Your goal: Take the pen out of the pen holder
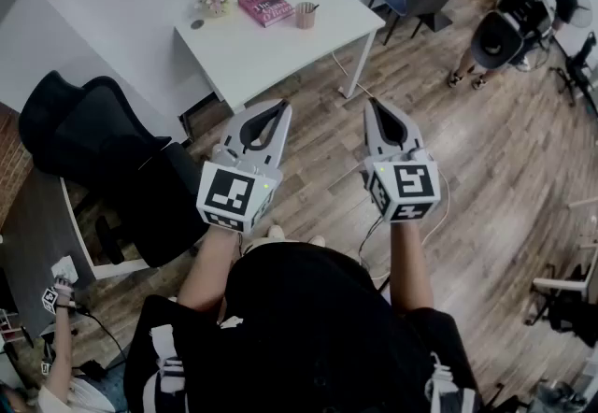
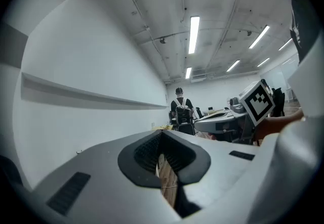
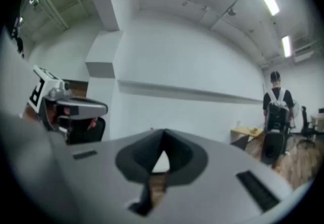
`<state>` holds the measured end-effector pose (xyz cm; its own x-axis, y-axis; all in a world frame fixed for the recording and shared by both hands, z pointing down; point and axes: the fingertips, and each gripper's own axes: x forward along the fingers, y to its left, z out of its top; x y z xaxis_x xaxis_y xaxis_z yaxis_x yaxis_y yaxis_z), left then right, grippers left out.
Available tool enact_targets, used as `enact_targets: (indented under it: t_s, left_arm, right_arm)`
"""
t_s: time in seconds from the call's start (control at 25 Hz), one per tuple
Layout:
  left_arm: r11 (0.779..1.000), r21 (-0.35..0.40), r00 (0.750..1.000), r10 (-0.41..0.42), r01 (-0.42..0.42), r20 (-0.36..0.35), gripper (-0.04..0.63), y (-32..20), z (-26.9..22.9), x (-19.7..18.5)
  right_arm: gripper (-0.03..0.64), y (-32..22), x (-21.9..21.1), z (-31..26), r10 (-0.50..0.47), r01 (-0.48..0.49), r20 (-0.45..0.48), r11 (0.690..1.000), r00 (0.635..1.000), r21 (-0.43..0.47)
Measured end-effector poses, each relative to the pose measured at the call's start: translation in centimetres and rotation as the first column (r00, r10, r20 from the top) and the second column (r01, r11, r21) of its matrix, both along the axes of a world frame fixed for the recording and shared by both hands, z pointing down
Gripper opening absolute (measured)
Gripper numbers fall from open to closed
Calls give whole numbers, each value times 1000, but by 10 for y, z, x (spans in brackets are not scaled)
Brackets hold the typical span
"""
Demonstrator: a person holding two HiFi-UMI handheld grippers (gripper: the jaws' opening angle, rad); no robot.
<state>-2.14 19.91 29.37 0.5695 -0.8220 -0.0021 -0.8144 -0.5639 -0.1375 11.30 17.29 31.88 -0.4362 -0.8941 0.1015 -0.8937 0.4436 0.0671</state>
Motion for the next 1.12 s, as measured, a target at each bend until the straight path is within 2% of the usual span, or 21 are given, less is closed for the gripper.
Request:
enact_targets:
  t_s: [0.48,1.12]
  left_arm:
    - [1000,-14,1000,-17,16,-9,17,2,4,6]
    - [999,-34,999,-39,39,4,17,6,24,35]
  right_arm:
    - [34,4,1,10,-49,49,-18,999,999,-23]
    - [35,6,28,29,-82,82,-2,996,997,-34]
